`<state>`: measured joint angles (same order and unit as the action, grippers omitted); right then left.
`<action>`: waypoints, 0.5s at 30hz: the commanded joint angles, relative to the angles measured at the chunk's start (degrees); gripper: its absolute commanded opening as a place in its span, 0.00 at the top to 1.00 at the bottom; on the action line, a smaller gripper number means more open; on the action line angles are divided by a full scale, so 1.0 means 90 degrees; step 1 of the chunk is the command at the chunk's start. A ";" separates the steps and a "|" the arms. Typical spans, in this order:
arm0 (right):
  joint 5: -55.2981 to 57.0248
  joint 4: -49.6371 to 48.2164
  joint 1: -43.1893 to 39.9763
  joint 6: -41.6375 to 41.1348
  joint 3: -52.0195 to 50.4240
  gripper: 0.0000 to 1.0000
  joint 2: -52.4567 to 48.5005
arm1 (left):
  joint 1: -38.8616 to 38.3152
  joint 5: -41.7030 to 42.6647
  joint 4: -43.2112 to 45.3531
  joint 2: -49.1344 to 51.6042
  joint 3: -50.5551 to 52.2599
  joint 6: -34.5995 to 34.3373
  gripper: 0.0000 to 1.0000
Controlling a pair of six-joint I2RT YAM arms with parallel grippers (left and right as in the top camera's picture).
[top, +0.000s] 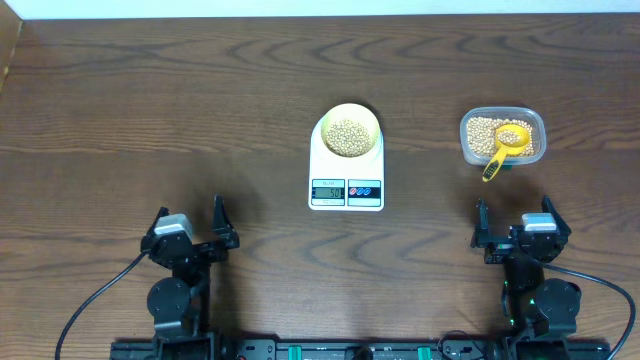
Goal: Scoop item into bowl and weigh 50g on scale
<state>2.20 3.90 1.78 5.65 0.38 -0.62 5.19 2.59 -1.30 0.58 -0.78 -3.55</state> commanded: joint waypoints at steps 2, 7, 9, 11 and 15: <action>0.0049 0.0022 0.0034 -0.0049 -0.0010 0.01 0.0036 | -0.0199 -0.0199 -0.0308 -0.0058 0.0061 0.1030 0.02; 0.0049 0.0024 0.0034 -0.0049 -0.0010 0.01 0.0036 | -0.0321 -0.0197 -0.0308 -0.0058 0.0061 0.1032 0.02; 0.0049 0.0022 0.0034 -0.0049 -0.0010 0.01 0.0036 | -0.0323 -0.0199 -0.0311 -0.0058 0.0061 0.1032 0.02; 0.0049 0.0022 0.0034 -0.0049 -0.0007 0.01 0.0036 | -0.0323 -0.0202 -0.0313 -0.0058 0.0063 0.1035 0.02; 0.0049 0.0022 0.0034 -0.0049 -0.0010 0.01 0.0036 | -0.0325 -0.0197 -0.0318 -0.0058 0.0061 0.0991 0.02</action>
<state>2.20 3.90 1.78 5.65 0.38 -0.62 2.50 2.61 -1.37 0.58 -0.78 4.64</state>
